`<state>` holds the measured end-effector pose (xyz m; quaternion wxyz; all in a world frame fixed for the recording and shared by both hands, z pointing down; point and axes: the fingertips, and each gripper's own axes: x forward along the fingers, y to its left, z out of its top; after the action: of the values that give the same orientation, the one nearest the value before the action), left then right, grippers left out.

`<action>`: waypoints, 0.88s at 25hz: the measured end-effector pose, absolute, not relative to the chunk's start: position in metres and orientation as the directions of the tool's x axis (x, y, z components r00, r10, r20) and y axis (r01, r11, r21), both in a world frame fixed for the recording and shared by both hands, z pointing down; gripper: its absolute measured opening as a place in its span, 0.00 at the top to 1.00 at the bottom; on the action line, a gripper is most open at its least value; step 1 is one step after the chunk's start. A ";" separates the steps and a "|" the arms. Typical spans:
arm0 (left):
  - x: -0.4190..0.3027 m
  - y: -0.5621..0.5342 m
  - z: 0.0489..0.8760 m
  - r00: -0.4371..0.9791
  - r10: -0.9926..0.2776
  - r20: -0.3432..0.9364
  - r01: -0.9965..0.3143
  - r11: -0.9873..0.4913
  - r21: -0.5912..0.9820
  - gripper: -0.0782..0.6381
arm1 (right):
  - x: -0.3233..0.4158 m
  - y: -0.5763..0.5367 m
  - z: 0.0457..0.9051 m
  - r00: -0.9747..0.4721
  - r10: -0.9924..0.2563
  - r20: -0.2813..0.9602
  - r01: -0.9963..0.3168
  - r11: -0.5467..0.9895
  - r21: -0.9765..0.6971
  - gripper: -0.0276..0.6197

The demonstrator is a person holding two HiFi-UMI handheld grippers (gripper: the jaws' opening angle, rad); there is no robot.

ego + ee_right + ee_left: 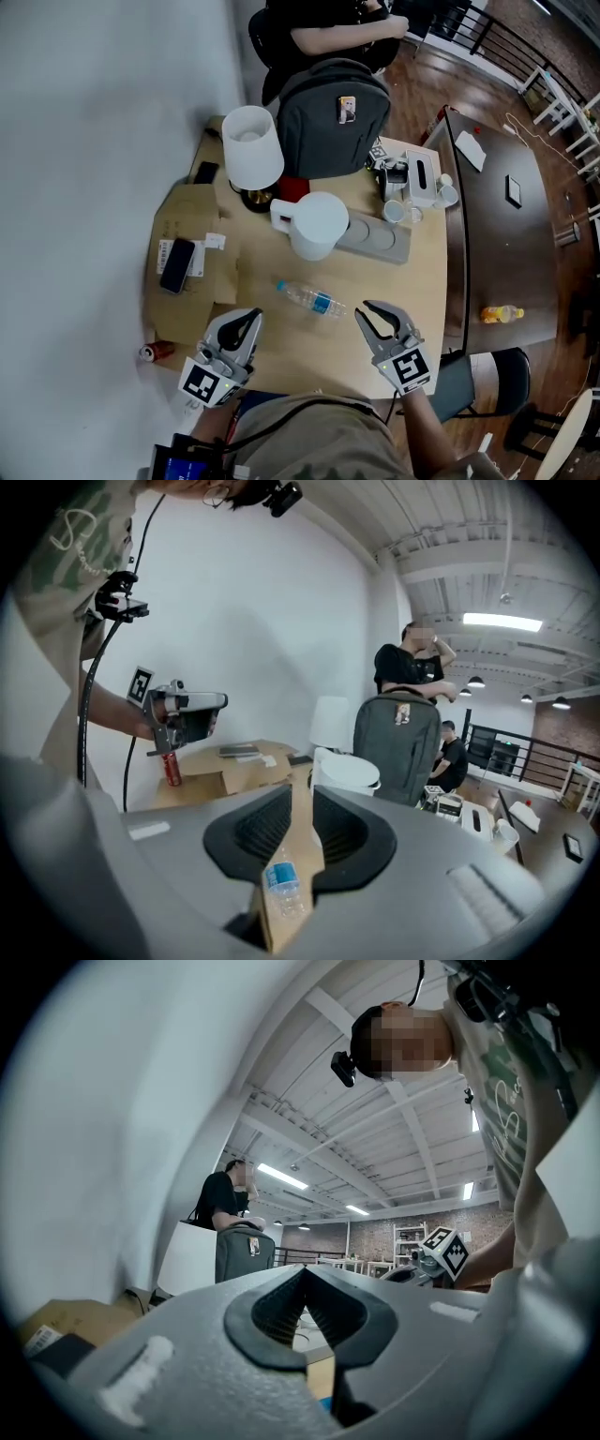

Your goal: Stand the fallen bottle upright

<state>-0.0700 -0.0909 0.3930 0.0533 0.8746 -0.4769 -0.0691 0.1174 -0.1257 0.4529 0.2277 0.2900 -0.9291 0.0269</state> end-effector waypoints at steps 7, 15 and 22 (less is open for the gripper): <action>-0.073 -0.092 0.396 0.547 -0.835 -0.060 -0.822 -0.549 0.154 0.89 | 0.092 -0.128 0.480 -0.701 -0.422 0.574 -0.437 0.891 0.121 0.72; -0.080 -0.098 0.392 0.549 -0.831 -0.089 -0.803 -0.554 0.217 0.89 | 0.060 -0.130 0.513 -0.629 -0.378 0.679 -0.229 0.925 0.303 0.55; -0.088 -0.102 0.396 0.545 -0.834 -0.087 -0.809 -0.550 0.208 0.89 | 0.037 -0.132 0.540 -0.591 -0.349 0.727 -0.162 0.934 0.318 0.48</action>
<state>-0.0885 -0.1018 0.3958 0.0715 0.8760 -0.4687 -0.0881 0.0369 -0.1325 0.5403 0.4286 0.1444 -0.8851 -0.1094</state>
